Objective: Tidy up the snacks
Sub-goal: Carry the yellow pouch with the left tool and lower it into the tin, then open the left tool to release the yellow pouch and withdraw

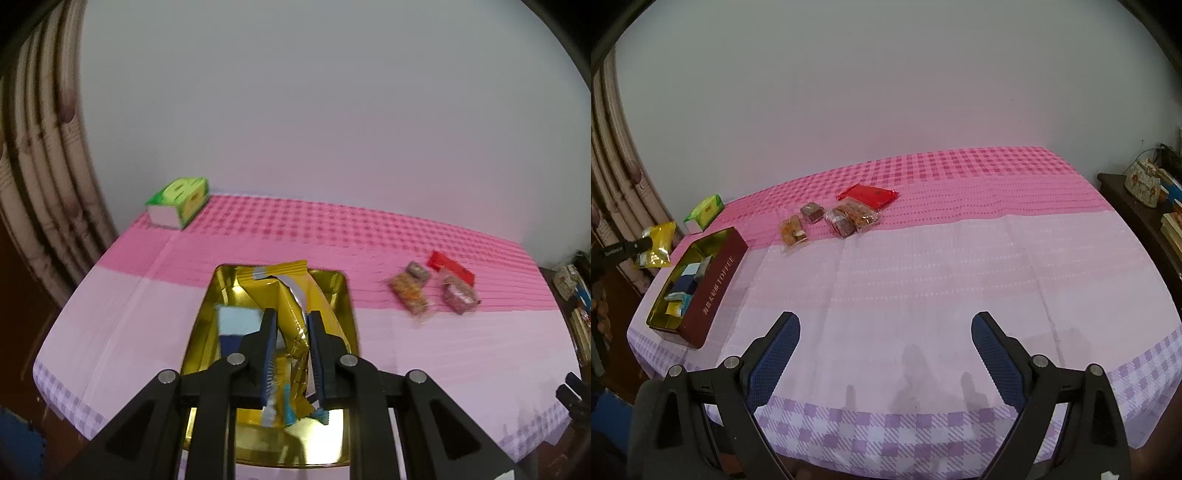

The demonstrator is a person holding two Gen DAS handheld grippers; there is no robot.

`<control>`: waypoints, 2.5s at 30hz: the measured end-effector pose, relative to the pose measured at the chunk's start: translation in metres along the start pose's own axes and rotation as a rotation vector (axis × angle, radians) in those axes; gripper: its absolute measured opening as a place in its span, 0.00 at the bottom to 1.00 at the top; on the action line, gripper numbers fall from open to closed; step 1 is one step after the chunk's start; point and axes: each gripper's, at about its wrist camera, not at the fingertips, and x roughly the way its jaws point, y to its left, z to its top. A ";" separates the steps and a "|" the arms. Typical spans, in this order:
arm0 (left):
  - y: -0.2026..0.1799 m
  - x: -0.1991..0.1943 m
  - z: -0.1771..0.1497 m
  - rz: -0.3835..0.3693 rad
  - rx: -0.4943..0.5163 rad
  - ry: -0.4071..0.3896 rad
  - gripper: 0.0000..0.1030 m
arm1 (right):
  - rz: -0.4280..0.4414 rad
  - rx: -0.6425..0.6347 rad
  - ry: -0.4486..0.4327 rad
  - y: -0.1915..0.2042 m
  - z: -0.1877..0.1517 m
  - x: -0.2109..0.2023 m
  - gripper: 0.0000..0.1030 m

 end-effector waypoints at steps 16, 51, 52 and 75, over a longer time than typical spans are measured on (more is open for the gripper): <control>0.045 0.045 -0.030 0.073 -0.078 0.115 0.17 | -0.024 -0.032 0.056 0.005 -0.011 0.019 0.90; 0.057 0.056 -0.051 -0.001 -0.145 0.158 0.66 | -0.012 -0.058 0.085 0.010 -0.015 0.021 0.90; 0.057 0.049 -0.052 -0.012 -0.145 0.146 0.66 | -0.017 -0.058 0.088 0.009 -0.016 0.023 0.90; -0.002 -0.053 -0.133 -0.276 -0.070 0.049 0.69 | 0.001 -0.354 0.126 0.080 0.043 0.123 0.88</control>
